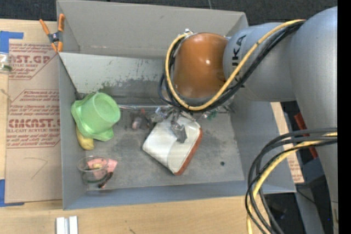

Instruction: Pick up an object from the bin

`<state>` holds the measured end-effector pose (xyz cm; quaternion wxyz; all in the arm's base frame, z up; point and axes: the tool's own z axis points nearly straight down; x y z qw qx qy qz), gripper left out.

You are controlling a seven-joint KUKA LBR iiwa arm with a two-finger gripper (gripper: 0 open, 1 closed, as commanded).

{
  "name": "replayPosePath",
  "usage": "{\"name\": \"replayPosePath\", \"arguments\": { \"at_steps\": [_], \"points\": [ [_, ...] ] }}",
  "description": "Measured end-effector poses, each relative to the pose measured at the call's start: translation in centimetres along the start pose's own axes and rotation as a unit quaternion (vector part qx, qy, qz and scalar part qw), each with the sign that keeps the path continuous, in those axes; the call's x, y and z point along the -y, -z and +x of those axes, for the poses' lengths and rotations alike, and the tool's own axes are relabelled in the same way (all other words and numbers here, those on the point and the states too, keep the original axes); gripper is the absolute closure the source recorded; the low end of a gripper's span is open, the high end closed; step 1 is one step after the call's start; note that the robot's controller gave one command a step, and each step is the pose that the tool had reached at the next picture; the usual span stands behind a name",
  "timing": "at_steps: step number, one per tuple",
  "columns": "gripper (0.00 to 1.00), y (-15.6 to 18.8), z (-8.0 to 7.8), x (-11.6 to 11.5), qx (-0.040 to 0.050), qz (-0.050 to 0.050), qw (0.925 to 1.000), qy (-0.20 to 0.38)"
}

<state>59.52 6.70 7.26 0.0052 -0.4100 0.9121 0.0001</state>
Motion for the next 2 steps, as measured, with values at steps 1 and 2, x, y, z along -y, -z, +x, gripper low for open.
{"name": "replayPosePath", "arguments": {
  "at_steps": [1, 2],
  "points": [
    [1.0, 0.0, 0.0, 0.0, 0.0002, 0.0, 1.0, 0.0],
    [1.0, 6.5, -0.2, 0.0, 0.0026, 0.001, 1.0, -0.001]
  ]
}}
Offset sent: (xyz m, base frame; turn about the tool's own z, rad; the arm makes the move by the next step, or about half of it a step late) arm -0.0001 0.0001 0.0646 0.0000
